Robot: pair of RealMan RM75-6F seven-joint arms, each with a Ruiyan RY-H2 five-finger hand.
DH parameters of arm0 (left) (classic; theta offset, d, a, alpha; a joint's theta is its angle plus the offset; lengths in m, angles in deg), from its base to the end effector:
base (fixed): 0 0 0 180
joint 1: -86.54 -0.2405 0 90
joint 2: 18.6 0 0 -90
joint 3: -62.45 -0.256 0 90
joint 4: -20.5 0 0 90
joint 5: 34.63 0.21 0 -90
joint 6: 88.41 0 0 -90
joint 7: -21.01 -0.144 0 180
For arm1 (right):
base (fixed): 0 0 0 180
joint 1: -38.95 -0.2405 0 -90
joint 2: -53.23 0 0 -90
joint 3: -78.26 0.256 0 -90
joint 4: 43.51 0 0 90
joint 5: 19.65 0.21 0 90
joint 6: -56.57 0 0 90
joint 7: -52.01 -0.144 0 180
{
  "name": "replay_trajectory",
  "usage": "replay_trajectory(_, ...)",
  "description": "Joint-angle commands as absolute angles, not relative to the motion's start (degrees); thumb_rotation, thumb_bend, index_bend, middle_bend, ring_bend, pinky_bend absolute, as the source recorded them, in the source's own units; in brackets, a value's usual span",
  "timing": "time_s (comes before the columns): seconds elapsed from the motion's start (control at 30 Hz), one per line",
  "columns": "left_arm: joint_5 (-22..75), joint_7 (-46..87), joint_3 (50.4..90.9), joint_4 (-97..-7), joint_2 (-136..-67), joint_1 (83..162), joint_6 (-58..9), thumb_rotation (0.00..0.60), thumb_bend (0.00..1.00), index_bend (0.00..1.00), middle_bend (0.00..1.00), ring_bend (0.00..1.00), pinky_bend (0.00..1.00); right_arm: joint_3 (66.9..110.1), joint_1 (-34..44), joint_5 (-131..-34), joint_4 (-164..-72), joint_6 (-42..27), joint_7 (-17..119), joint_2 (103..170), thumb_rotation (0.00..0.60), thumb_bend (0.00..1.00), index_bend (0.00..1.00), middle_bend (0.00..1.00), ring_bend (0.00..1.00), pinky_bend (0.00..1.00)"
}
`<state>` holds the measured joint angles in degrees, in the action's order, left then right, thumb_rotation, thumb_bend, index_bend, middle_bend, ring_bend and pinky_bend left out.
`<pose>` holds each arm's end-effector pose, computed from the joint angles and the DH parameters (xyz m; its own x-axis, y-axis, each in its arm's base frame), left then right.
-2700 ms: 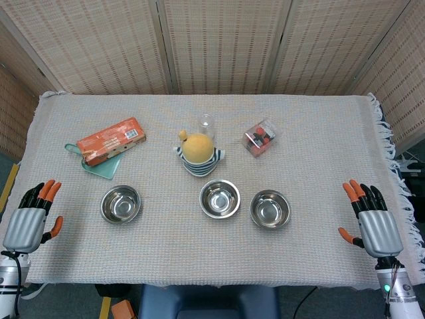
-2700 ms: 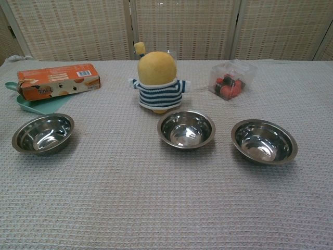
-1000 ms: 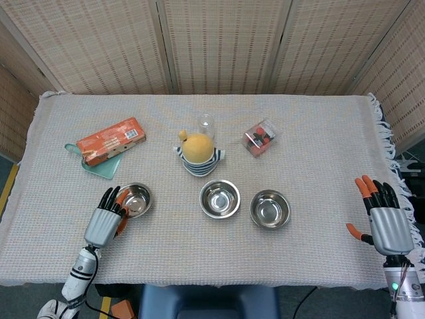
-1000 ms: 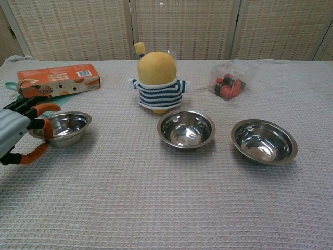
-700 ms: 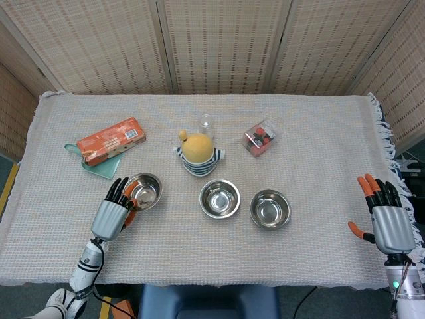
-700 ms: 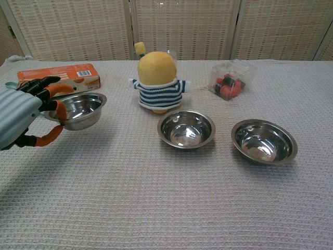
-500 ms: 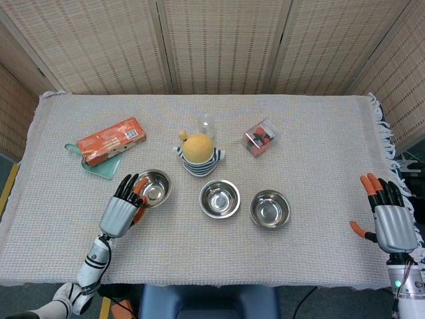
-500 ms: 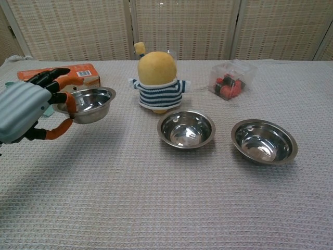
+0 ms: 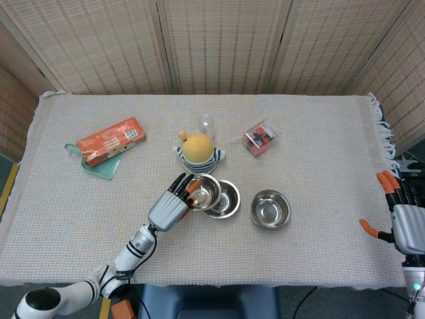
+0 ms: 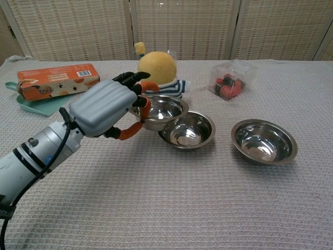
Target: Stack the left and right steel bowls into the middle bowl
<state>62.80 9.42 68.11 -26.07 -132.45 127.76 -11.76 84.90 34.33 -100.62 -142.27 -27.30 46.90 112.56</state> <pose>-0.1256 0.3187 -0.0849 0.4923 -0.2391 0.8370 0.5780 -0.6292 -0.5197 -0.3016 -0.1915 0.1857 0.2719 0.0429 0.9614 -0.9612 0.0600 0.2692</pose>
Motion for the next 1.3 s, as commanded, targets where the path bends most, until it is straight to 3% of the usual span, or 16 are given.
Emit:
replay_trajectory(0.03, 62.32, 10.11, 68.24, -25.08, -134.24, 129.40, -13.54, 0.600, 0.45, 0.63, 0.13, 0.01, 0.11, 84.47, 38.00, -104.55, -142.06, -33.36, 37.12, 108.44, 0.600, 0.06, 0.00, 0.00, 0.00, 0.00)
replay_trajectory(0.3, 62.29, 10.52, 68.02, -19.92, -139.35, 132.78, -16.12, 0.600, 0.45, 0.56, 0.13, 0.01, 0.11, 85.02, 40.42, -103.17, -141.00, -36.29, 33.09, 107.13, 0.600, 0.06, 0.00, 0.00, 0.00, 0.00)
replay_trajectory(0.4, 61.64, 10.33, 68.17, -17.92, -140.61, 133.77, -17.75, 0.600, 0.45, 0.34, 0.12, 0.00, 0.11, 85.40, 41.00, -102.69, -140.81, -37.31, 32.95, 107.14, 0.600, 0.06, 0.00, 0.00, 0.00, 0.00)
replay_trajectory(0.47, 60.46, 10.04, 68.67, -17.75, -140.88, 134.09, -19.38, 0.600, 0.45, 0.08, 0.08, 0.00, 0.11, 85.71, 41.28, -102.13, -140.72, -37.68, 32.97, 107.23, 0.600, 0.06, 0.00, 0.00, 0.00, 0.00)
replay_trajectory(0.53, 59.63, 10.10, 69.03, -18.41, -140.49, 134.19, -20.25, 0.600, 0.46, 0.00, 0.04, 0.00, 0.11, 85.82, 41.34, -101.93, -140.65, -37.62, 32.94, 107.27, 0.600, 0.06, 0.00, 0.00, 0.00, 0.00)
replay_trajectory(0.73, 57.90, 9.98, 68.59, -25.97, -134.52, 133.13, -22.38, 0.600, 0.45, 0.00, 0.00, 0.00, 0.10, 85.56, 40.71, -102.31, -141.24, -36.36, 36.15, 107.75, 0.600, 0.06, 0.00, 0.00, 0.00, 0.00)
replay_trajectory(0.93, 55.42, 7.88, 66.86, -40.79, -123.23, 129.10, -23.40, 0.600, 0.44, 0.00, 0.00, 0.00, 0.10, 85.26, 39.37, -102.53, -142.50, -34.29, 41.55, 108.90, 0.600, 0.06, 0.00, 0.00, 0.00, 0.00)
replay_trajectory(1.07, 54.52, 6.12, 65.86, -48.99, -117.45, 126.89, -22.71, 0.600, 0.44, 0.00, 0.00, 0.00, 0.10, 84.98, 38.21, -102.59, -143.28, -32.55, 45.80, 110.21, 0.600, 0.06, 0.00, 0.00, 0.00, 0.00)
replay_trajectory(1.3, 53.91, 3.36, 62.90, -55.40, -108.22, 121.04, -18.02, 0.600, 0.43, 0.00, 0.00, 0.00, 0.10, 83.67, 34.68, -105.28, -142.92, -27.79, 53.01, 113.96, 0.600, 0.06, 0.00, 0.00, 0.00, 0.00)
